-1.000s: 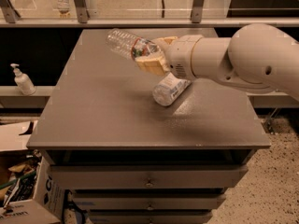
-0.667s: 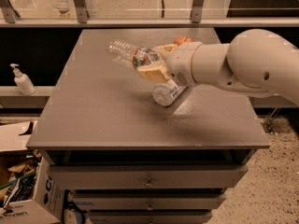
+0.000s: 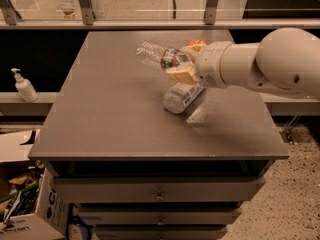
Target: Move water bottle near apple
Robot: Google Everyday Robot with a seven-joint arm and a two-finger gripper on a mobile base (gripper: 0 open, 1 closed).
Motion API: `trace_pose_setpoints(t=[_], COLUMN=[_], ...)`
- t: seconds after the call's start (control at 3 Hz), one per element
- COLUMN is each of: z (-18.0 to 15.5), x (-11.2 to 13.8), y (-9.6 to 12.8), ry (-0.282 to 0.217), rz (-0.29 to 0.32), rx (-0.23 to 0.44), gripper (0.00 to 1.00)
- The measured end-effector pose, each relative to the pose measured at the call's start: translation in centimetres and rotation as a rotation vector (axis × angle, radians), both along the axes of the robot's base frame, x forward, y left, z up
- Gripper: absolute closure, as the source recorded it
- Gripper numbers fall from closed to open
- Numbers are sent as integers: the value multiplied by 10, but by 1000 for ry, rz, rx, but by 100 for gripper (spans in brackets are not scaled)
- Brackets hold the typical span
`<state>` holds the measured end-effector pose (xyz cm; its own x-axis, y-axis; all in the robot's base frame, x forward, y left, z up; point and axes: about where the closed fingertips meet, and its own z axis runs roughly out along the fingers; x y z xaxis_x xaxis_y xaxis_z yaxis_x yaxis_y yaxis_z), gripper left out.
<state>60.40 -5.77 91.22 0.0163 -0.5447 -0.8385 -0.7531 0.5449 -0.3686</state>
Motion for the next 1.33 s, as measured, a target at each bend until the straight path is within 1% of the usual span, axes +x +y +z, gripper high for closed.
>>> trace_pose_setpoints(t=[0.33,1.0,1.33], z=[4,1,-1], x=[19,41,45], y=[-21,-70,-95], ry=[-27,-38,-35], rz=[-41,-109,-133], rx=[-39,-153,-220], gripper=[100,100,100])
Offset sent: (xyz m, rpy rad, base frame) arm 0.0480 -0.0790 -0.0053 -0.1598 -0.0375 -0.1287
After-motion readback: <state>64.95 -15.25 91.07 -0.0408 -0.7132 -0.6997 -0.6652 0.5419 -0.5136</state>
